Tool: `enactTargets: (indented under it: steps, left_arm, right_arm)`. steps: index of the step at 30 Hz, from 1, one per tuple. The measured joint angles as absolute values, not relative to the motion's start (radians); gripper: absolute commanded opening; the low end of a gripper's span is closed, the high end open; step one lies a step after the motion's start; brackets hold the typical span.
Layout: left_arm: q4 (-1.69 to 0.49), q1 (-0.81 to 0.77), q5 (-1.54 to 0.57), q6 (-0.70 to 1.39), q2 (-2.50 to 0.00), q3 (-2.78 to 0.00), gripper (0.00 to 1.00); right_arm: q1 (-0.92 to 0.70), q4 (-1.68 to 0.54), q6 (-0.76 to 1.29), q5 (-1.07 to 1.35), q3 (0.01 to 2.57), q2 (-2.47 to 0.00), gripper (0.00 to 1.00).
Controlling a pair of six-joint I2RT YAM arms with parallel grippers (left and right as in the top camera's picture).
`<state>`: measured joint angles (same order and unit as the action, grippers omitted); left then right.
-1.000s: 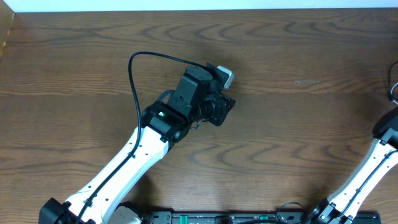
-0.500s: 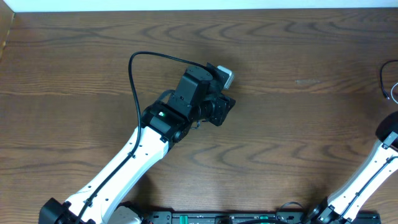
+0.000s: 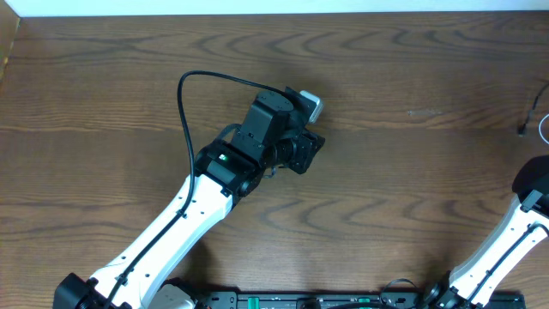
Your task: Untangle cables
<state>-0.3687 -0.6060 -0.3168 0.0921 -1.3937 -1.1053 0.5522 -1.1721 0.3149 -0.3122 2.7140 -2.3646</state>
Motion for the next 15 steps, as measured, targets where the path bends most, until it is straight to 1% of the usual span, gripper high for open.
enactTargets:
  steps: [5, 10, 15]
  left_arm:
    - [-0.369, -0.606, -0.317, 0.080, -1.394, -1.105, 0.40]
    - [-0.371, -0.606, -0.317, 0.077, -1.394, -1.105, 0.41]
    - [-0.388, -0.606, -0.317, 0.075, -1.394, -1.105, 0.40]
  right_arm:
    - [0.552, -1.328, 0.413, -0.392, 2.714, -2.365, 0.99]
    - [0.552, -1.526, 0.611, -0.517, 2.714, -2.365, 0.99]
    - [0.552, -1.644, 0.722, -0.556, 2.714, -2.365, 0.99]
